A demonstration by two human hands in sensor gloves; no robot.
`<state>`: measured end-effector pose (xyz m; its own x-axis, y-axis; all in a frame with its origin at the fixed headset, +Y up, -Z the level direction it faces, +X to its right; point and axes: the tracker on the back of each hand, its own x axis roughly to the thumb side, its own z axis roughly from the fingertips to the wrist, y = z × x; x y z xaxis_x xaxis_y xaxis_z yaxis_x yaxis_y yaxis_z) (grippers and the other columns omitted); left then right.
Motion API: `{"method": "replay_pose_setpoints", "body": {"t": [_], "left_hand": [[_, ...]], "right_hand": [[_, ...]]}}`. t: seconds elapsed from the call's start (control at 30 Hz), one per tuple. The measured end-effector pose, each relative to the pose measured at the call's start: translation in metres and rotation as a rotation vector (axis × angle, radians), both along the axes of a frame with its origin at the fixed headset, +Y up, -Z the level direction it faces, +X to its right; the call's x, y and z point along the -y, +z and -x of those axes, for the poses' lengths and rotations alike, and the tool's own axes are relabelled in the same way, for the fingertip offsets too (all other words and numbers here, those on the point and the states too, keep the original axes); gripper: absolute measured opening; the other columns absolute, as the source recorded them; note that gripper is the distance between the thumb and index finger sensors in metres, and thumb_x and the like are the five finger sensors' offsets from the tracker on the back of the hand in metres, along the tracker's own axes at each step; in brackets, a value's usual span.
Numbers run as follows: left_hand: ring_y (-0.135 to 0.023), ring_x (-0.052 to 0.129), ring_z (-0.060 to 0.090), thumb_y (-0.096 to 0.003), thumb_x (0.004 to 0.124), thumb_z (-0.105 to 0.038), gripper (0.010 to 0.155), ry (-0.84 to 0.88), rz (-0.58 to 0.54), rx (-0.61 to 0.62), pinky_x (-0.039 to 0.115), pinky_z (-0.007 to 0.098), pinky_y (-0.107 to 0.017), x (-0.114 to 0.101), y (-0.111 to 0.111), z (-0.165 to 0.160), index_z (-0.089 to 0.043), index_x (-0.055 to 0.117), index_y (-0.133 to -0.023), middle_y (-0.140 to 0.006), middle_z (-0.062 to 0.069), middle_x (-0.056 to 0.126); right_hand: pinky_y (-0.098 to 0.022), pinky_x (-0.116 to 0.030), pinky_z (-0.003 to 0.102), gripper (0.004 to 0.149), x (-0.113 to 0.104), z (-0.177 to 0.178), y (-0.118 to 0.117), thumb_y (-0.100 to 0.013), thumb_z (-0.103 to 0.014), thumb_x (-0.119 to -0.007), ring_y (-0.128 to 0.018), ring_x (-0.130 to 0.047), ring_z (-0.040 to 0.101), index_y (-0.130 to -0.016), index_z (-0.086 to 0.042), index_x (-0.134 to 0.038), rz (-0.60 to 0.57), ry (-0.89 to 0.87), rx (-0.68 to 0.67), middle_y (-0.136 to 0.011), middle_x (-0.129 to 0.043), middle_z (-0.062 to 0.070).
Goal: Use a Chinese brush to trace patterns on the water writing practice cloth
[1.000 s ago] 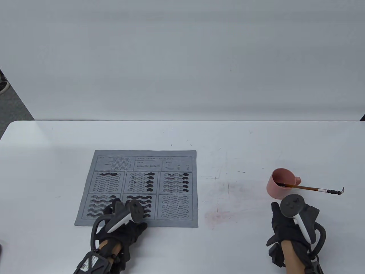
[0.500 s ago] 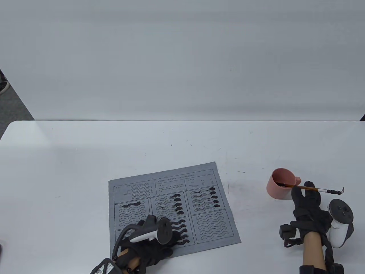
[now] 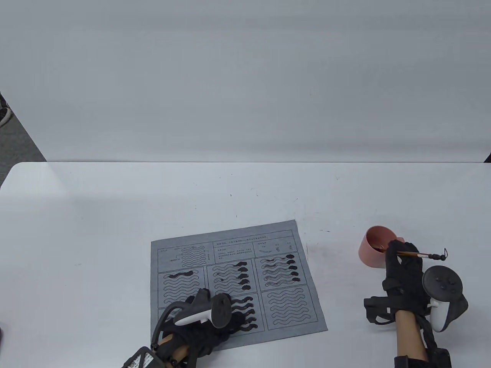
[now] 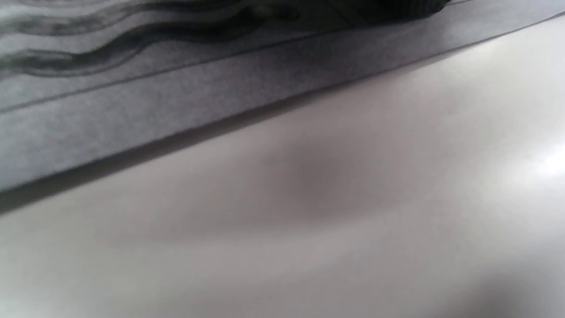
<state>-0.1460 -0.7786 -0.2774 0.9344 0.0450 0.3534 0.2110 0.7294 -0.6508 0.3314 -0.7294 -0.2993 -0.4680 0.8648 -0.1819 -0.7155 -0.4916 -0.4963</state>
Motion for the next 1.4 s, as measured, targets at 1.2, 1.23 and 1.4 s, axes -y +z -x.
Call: {"method": "replay_pose_setpoints", "body": {"t": [1.2,1.23,1.4], "left_hand": [[-0.1,-0.022,0.033,-0.0513,0.048,-0.055,0.06,-0.003,0.041,-0.018,0.001,0.06,-0.076,0.001,-0.002,0.002,-0.075,0.008,-0.09,-0.105,-0.024,-0.022],[-0.1,-0.022,0.033,-0.0514,0.048,-0.055,0.06,-0.003,0.042,-0.019,0.001,0.06,-0.076,0.001,-0.002,0.002,-0.076,0.008,-0.09,-0.105,-0.024,-0.022],[-0.1,-0.023,0.033,-0.0512,0.048,-0.055,0.06,-0.002,0.045,-0.02,0.001,0.06,-0.076,0.001,-0.002,0.003,-0.076,0.007,-0.09,-0.105,-0.025,-0.022]], "right_hand": [[-0.053,-0.08,0.062,0.038,-0.037,-0.022,0.041,-0.055,-0.022,-0.077,-0.067,-0.101,0.037,-0.091,-0.009,-0.071,-0.335,-0.192,0.143,-0.091,-0.087,0.021],[-0.053,-0.08,0.062,0.038,-0.035,-0.023,0.041,-0.055,-0.022,-0.077,-0.067,-0.101,0.036,-0.09,-0.009,-0.071,-0.324,-0.208,0.154,-0.09,-0.087,0.021],[-0.051,-0.08,0.06,0.037,-0.027,-0.03,0.041,-0.055,-0.025,-0.077,-0.065,-0.101,0.036,-0.09,-0.012,-0.073,-0.294,-0.285,0.199,-0.089,-0.088,0.02]]}}
